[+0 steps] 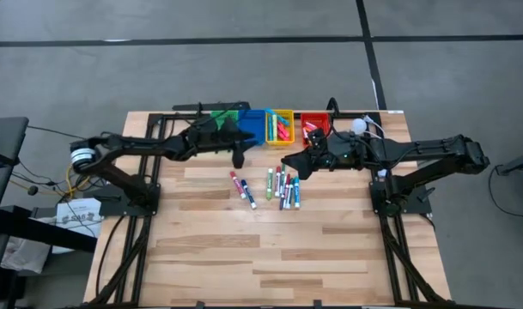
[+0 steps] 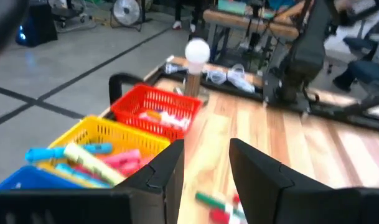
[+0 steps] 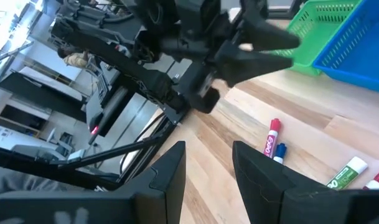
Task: Pick & Place Markers
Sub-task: Put the pink dry erase marker into the blue basket
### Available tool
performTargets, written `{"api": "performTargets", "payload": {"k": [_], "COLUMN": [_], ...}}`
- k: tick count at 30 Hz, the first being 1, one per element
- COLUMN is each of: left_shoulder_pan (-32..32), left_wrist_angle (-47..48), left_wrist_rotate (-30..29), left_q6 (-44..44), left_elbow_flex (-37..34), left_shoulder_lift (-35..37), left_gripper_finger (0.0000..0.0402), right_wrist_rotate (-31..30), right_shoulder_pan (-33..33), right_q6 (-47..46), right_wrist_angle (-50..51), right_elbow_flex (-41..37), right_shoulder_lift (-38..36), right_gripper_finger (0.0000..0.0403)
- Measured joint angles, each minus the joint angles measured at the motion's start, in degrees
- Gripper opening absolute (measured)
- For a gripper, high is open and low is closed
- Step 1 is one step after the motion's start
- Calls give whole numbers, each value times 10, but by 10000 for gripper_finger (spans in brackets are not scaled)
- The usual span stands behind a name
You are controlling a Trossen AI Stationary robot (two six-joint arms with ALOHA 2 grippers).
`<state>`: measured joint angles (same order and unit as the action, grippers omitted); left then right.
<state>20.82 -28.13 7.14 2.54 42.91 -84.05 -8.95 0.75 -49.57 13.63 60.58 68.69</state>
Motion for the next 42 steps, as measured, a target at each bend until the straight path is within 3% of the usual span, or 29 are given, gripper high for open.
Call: {"api": "performTargets", "payload": {"k": [8,19,24,33,42], "left_shoulder_pan": [-10,-55,-66,-65,-65], "left_wrist_angle": [49,168,193,251,335], "left_wrist_rotate": [0,0,0,0,0], "left_q6": [-28,-169,-210,-241,-431], "left_elbow_flex": [-68,-90,-90,-90,-90], "left_shoulder_lift": [54,56,56,56,56], "left_gripper_finger": [125,121,117,117,117], "right_wrist_rotate": [-2,12,30,30,30], "right_shoulder_pan": [-11,-23,-25,-24,-25], "right_q6": [36,195,201,201,201], "right_wrist_angle": [0,71,135,142,143], "right_elbow_flex": [0,0,0,0,0], "right_shoulder_lift": [0,0,0,0,0], "right_gripper_finger": [123,123,123,123,123]}}
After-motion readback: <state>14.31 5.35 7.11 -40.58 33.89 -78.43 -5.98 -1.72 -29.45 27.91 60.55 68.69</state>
